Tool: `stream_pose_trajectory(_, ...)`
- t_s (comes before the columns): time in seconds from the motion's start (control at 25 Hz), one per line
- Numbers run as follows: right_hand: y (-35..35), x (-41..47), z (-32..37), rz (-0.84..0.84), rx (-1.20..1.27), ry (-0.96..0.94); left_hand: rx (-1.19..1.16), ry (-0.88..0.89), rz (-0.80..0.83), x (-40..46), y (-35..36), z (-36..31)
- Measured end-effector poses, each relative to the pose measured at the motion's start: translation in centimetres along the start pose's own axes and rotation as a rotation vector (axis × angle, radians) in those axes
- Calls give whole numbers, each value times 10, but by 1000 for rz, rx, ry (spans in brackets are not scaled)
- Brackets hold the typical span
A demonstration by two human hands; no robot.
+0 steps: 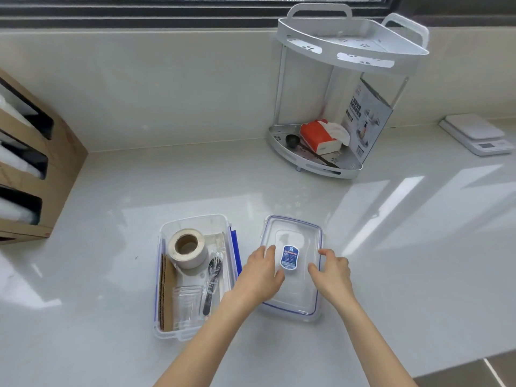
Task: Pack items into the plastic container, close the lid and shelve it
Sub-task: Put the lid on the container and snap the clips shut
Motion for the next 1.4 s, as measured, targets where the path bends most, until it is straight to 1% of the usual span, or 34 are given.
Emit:
stream_pose_trajectory(0.12,0,1,-6,38,4,39,-11,-101,103,3,10,2)
stream_pose_trajectory(0.24,3,0,-9,59,-21,71,-12,-159,117,6,13,6)
stream_pose_trajectory(0.4,6,-1,-6,42,-28,55,8,-155,118,7,13,8)
stream_pose_trajectory(0.56,2,-6,-4,-12,44,18,-3,-138,91,5,10,7)
stream_pose_trajectory(0.72,-7,-10,2,-107,113,-12,-33,-71,-10,-1,2,0)
stream_pose_trajectory(0.92,-20,-15,17,-201,206,-75,-163,6,-219,-10,-19,-3)
stream_pose_trajectory(1.12,-13,-24,39,-184,280,-155,-346,-19,-435,-29,-47,17)
stream_pose_trajectory(1.24,2,-32,55,-158,306,-196,-406,-33,-502,-46,-61,35)
stream_pose_trajectory(1.4,23,-44,73,-109,299,-263,-425,-64,-572,-71,-67,60)
Point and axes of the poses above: each hand's wrist, its own x-axis towards the middle knuckle, its own y-axis out of the palm, z = x × y, the point moved 3 cm from there along x, towards the middle knuckle, and after that the axes turned 2 degrees about z, right-handed, at the moved point
